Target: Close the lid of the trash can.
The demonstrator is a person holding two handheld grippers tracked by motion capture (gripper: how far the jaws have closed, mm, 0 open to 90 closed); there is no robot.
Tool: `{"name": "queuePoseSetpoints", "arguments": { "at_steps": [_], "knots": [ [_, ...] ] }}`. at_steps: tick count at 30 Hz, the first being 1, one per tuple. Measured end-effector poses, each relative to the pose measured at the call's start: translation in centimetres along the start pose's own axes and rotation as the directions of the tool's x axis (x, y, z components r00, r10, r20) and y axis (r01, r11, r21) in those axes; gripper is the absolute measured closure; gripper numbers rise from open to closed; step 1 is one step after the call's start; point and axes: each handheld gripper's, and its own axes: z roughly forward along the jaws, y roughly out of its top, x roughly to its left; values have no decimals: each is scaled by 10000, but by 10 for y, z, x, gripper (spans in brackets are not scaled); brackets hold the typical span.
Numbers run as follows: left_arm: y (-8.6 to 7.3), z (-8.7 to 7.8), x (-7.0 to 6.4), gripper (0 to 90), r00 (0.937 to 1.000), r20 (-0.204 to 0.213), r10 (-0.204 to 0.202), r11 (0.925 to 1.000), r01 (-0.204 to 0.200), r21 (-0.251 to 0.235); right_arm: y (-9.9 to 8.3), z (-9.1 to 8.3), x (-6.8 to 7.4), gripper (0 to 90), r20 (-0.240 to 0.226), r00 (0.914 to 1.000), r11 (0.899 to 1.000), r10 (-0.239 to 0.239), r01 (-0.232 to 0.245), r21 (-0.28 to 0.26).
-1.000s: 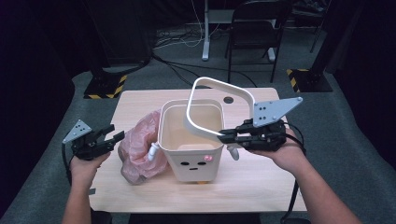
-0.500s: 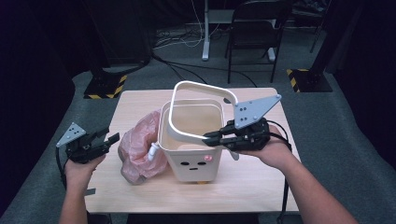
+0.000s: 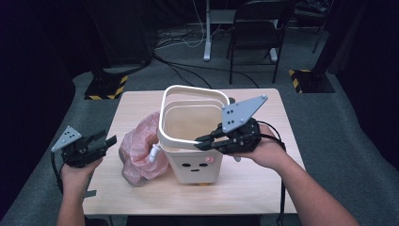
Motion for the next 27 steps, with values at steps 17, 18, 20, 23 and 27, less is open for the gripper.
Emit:
{"name": "queuePoseSetpoints", "arguments": {
  "at_steps": [17, 18, 20, 23, 27],
  "knots": [
    [-1, -2, 0, 425, 10000, -60, 6, 10000, -5, 44, 2, 8, -1, 834, -158, 9998, 9993, -107, 113, 354],
    [-1, -2, 0, 425, 10000, -62, 11, 10000, -11, 53, 2, 9, -1, 834, -178, 9997, 9992, -137, 143, 379],
    [-1, -2, 1, 425, 10000, -58, -4, 10000, 4, 39, 2, 10, -1, 834, -189, 9996, 9986, -207, 215, 486],
    [-1, -3, 1, 426, 10000, -68, -42, 10000, 42, -2, 2, 11, -1, 834, -211, 9995, 9983, -233, 243, 531],
    [-1, -3, 1, 425, 10000, -72, -46, 10000, 46, 8, 2, 11, -2, 834, -237, 9995, 9979, -229, 243, 599]
  ]
}}
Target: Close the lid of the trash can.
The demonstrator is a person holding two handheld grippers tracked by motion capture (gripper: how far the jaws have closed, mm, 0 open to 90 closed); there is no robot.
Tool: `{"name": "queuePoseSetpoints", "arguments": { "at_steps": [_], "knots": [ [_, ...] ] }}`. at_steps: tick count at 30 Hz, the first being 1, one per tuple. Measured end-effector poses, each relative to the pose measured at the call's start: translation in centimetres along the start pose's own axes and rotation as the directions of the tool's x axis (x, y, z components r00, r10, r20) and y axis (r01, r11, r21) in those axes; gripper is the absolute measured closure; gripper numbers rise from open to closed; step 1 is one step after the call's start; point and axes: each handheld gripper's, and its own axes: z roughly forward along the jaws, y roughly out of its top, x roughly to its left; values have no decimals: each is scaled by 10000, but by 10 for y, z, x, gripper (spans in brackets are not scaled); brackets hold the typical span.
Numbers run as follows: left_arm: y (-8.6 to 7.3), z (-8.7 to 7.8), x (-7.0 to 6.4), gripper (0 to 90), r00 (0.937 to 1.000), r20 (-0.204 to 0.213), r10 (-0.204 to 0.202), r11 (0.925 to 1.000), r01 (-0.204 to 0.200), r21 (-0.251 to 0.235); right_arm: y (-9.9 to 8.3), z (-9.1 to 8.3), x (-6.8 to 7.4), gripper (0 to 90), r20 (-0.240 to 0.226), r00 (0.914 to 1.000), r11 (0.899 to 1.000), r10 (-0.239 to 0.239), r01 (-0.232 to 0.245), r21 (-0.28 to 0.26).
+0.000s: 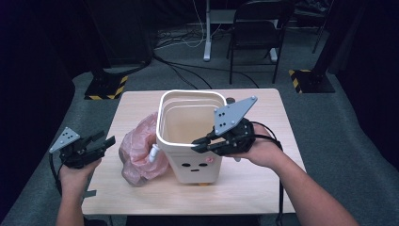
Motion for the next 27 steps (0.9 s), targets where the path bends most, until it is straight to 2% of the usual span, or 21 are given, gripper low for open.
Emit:
{"name": "queuePoseSetpoints", "arguments": {
  "at_steps": [3, 11, 18, 27],
  "knots": [
    [0, 0, 0, 426, 10000, 5, 3, 10000, -3, 3, -1, 2, -1, 833, -31, 10000, 9999, 52, -51, 159],
    [0, 1, 0, 426, 10000, 0, 7, 10000, -7, 42, -4, 4, -1, 832, -36, 9999, 9998, 99, -99, 151],
    [-1, 0, 1, 425, 10000, -44, -26, 10000, 26, -1, -8, 12, -1, 827, -69, 9999, 9985, 137, -133, 537],
    [-1, 0, 2, 425, 10000, -41, 3, 10000, -3, 60, -15, 12, 0, 786, 81, 9996, 9995, 265, -266, 183]
  ]
}}
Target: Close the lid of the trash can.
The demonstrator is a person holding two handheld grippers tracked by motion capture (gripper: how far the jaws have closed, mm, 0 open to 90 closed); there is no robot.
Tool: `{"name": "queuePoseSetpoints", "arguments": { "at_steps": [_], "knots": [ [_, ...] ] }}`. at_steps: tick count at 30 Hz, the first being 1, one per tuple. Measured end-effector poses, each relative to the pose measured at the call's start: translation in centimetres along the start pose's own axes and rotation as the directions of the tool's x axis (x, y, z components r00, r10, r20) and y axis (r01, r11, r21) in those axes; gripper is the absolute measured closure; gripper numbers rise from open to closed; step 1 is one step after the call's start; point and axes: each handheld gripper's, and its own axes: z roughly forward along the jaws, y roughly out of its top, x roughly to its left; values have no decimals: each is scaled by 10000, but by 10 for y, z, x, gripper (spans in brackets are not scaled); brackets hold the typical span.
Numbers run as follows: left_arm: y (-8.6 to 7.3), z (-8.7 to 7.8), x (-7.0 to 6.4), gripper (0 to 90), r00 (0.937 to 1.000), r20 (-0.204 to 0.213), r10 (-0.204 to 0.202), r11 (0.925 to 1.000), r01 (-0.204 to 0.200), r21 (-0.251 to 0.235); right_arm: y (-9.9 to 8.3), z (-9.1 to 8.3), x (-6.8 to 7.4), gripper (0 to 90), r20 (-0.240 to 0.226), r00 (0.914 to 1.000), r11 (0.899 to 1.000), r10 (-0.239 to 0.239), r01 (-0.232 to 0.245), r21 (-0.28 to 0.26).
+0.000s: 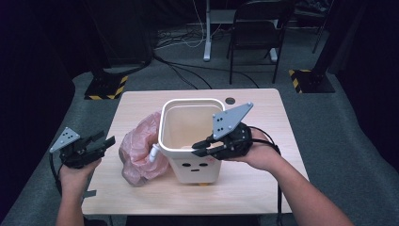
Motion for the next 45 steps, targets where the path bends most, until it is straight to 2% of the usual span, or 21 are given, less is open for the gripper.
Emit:
{"name": "queuePoseSetpoints", "arguments": {
  "at_steps": [2, 11, 15, 20, 24, 30, 37, 45],
  "knots": [
    [0, 0, 0, 425, 10000, -9, -11, 10000, 11, -2, -2, -1, 0, 742, 93, 9999, 9999, 94, -92, -135],
    [-1, 1, 0, 425, 10000, -3, -85, 10000, 85, -6, -13, -7, -3, 656, 120, 9984, 9960, 550, -541, -707],
    [-1, 0, 2, 424, 9999, -17, -133, 9999, 133, -35, -14, -14, -8, 597, 24, 9953, 9894, 963, -955, -1092],
    [-2, 0, 6, 423, 9997, -81, -248, 9997, 248, -2, -16, -21, -12, 557, 196, 9927, 9851, 1191, -1156, -1276],
    [-2, 0, 6, 422, 9996, -72, -258, 9997, 258, -57, -20, -27, -16, 528, 298, 9887, 9763, 1470, -1401, -1652],
    [0, 4, 5, 422, 9996, 30, -278, 9996, 279, -102, -25, -35, -19, 502, 528, 9810, 9633, 1865, -1720, -2062],
    [3, 12, 5, 422, 9996, 201, -217, 9997, 219, -100, -36, -47, -19, 497, 921, 9680, 9484, 2335, -2058, -2414],
    [5, 20, 3, 422, 9992, 347, -186, 9998, 189, -71, -53, -63, -18, 494, 1396, 9480, 9301, 2860, -2396, -2784]
  ]
}}
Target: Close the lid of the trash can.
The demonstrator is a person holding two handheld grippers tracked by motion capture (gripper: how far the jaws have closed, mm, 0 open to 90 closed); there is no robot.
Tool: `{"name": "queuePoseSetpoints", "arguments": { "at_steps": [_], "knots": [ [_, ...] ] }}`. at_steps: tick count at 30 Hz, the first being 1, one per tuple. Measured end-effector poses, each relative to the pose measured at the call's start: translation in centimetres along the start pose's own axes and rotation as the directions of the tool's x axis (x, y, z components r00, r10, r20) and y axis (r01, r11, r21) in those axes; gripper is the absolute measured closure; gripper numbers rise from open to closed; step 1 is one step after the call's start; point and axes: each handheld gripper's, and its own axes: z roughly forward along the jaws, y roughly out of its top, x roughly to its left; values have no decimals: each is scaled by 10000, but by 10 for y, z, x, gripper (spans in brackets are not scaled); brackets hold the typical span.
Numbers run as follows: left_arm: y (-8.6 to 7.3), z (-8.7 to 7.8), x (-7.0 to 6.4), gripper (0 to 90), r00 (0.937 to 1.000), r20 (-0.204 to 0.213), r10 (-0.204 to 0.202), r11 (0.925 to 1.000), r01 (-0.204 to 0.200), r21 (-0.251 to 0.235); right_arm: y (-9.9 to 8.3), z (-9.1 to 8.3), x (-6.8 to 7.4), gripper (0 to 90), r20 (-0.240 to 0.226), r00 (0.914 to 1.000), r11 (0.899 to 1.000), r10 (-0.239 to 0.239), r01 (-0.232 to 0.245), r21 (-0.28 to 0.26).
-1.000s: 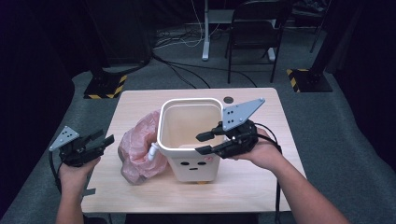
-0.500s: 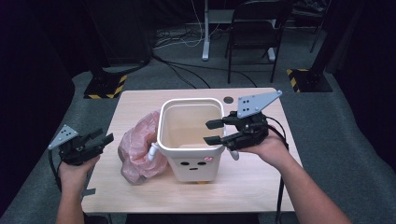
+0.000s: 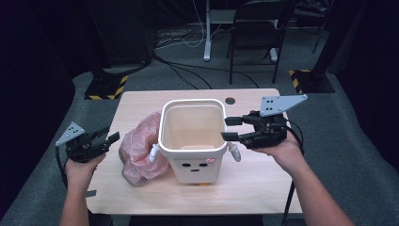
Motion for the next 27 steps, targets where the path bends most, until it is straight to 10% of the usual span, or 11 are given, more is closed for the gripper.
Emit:
{"name": "queuePoseSetpoints", "arguments": {
  "at_steps": [13, 27],
  "knots": [
    [3, 17, -3, 421, 9995, 310, 78, 9998, -83, 156, -33, -30, -16, 483, 1707, 9798, 9935, 1038, -938, -652],
    [0, 20, -2, 420, 9993, 374, 36, 9997, -45, 231, -86, -44, -22, 478, 3862, 9150, 9931, 1170, -1097, -411]
  ]
}}
